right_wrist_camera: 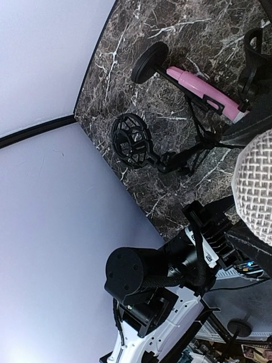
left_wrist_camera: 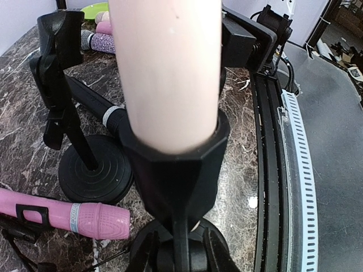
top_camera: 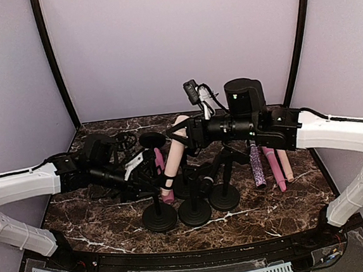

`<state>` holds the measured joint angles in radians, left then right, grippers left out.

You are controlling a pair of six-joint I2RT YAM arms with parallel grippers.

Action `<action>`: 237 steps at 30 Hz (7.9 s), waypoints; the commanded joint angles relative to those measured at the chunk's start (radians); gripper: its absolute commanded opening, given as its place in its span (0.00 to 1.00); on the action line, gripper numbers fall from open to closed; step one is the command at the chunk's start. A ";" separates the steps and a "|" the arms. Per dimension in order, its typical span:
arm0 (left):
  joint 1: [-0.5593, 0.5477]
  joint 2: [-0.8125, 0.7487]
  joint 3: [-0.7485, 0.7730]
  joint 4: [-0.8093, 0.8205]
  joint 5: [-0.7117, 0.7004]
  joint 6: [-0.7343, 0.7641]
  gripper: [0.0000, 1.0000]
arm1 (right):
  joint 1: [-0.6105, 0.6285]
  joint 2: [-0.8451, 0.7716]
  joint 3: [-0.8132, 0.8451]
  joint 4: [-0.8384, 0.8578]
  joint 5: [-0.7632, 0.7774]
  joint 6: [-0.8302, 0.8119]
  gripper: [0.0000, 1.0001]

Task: Remove the microphone from the stand
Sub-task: Remove the microphone from the microphone stand, then place the microphone stand at the center of the board, then place the microphone at the center of the board.

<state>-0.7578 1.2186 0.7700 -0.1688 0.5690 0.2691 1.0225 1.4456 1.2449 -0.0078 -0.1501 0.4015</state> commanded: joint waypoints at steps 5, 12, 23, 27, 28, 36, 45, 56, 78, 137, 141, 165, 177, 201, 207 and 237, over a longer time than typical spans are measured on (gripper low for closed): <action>0.007 0.035 -0.009 -0.088 -0.087 0.026 0.00 | -0.010 -0.054 0.107 0.062 0.178 0.059 0.00; 0.006 0.049 -0.005 -0.093 -0.077 0.027 0.00 | -0.011 -0.052 0.129 0.060 0.179 -0.005 0.00; 0.005 0.064 0.000 -0.096 -0.065 0.027 0.00 | -0.012 -0.071 0.136 0.084 -0.060 -0.115 0.00; 0.003 0.067 0.000 -0.097 -0.068 0.027 0.00 | -0.014 -0.080 0.136 0.084 -0.101 -0.131 0.00; 0.003 0.070 0.000 -0.098 -0.068 0.027 0.00 | -0.015 -0.082 0.136 0.087 -0.113 -0.136 0.00; -0.002 0.076 0.003 -0.103 -0.071 0.029 0.00 | -0.016 -0.101 0.121 0.111 -0.201 -0.174 0.00; -0.005 0.081 0.005 -0.105 -0.077 0.030 0.00 | -0.016 -0.105 0.120 0.108 -0.175 -0.169 0.00; -0.012 0.087 0.005 -0.109 -0.095 0.030 0.00 | -0.019 -0.102 0.142 0.069 -0.110 -0.159 0.00; -0.021 0.093 0.008 -0.113 -0.105 0.032 0.00 | -0.024 -0.112 0.133 0.072 -0.095 -0.154 0.00; -0.023 -0.153 0.100 0.030 -0.136 -0.139 0.76 | -0.576 -0.331 -0.046 -0.395 0.330 -0.133 0.00; -0.022 -0.159 0.170 -0.020 -0.188 -0.183 0.80 | -0.647 -0.269 -0.062 -0.421 0.183 -0.127 0.00; 0.198 -0.193 0.141 0.051 -0.294 -0.210 0.85 | -0.598 -0.033 -0.023 -0.610 -0.057 -0.118 0.00; 0.198 -0.287 0.034 0.094 -0.448 -0.124 0.85 | -0.575 0.212 -0.001 -0.534 -0.008 -0.051 0.00; 0.198 -0.300 0.014 0.099 -0.469 -0.094 0.84 | -0.594 0.455 0.012 -0.336 0.039 0.051 0.21; 0.199 -0.300 0.014 0.098 -0.465 -0.093 0.84 | -0.601 0.467 0.004 -0.322 0.040 0.058 0.31; 0.199 -0.326 0.002 0.112 -0.477 -0.089 0.84 | -0.627 0.366 0.005 -0.330 0.010 0.026 0.67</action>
<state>-0.5648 0.9207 0.7876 -0.0906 0.1001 0.1658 0.4038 1.8797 1.2358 -0.3370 -0.1394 0.4503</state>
